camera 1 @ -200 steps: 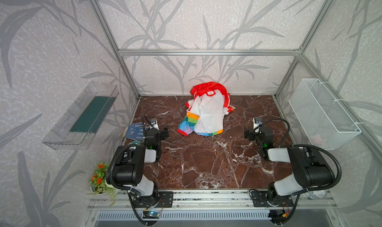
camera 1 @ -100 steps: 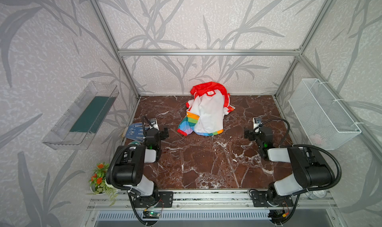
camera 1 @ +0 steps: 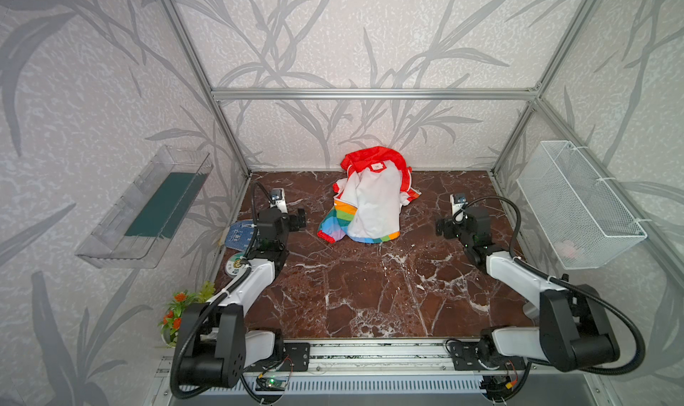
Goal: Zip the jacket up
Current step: 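Reach both grippers toward the white jacket's open zipper ends, then grasp the rainbow hem with the left gripper while the right gripper lowers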
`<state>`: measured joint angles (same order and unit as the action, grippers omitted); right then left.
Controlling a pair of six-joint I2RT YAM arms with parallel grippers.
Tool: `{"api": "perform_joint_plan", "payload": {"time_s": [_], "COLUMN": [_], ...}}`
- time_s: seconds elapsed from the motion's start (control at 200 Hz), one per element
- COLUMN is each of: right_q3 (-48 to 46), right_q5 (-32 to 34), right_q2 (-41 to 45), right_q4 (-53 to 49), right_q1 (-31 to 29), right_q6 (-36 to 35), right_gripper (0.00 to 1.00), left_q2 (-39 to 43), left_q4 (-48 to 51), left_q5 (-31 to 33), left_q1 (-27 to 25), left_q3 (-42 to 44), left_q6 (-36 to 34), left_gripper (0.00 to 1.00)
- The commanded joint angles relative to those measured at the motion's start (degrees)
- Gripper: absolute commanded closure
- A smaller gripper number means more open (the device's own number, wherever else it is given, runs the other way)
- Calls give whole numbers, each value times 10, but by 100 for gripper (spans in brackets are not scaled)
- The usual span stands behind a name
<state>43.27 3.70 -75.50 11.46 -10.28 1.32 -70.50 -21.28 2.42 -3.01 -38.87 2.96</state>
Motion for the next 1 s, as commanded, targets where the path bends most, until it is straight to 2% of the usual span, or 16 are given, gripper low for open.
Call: {"api": "perform_joint_plan", "payload": {"time_s": [0.0,0.085,0.17,0.25,0.305,0.475,0.675,0.795,0.995], "right_q3": [83,141,214,289,352,522,601,650,633], "right_q5": [-4,-34,-58,-76,-92,-126,-157,-164,-165], "right_q2": [1,-46,-110,-176,-228,-370,-456,-492,-489], "right_q4": [-225,-268,-300,-330,-369,-478,-496,-528,-523], "right_q1": [-18,-21,-20,-18,-14,-7,2,4,4], "right_q6": [101,167,193,196,188,164,185,184,182], "right_gripper": [1,1,1,0,3,11,15,16,16], "left_q2": [-5,-40,-81,-119,-146,-224,-322,-379,-470], "left_q4": [181,188,188,188,190,250,334,408,544], "left_q5": [-41,-56,-55,-65,-87,-100,-102,-66,-85], "left_q1": [-21,-46,-68,-83,-90,-127,-175,-198,-200], "left_q3": [-57,-85,-111,-136,-154,-228,-321,-391,-522], "left_q6": [62,105,136,164,172,150,87,43,36], "left_gripper": [1,1,2,2,3,10,18,25,41]}}
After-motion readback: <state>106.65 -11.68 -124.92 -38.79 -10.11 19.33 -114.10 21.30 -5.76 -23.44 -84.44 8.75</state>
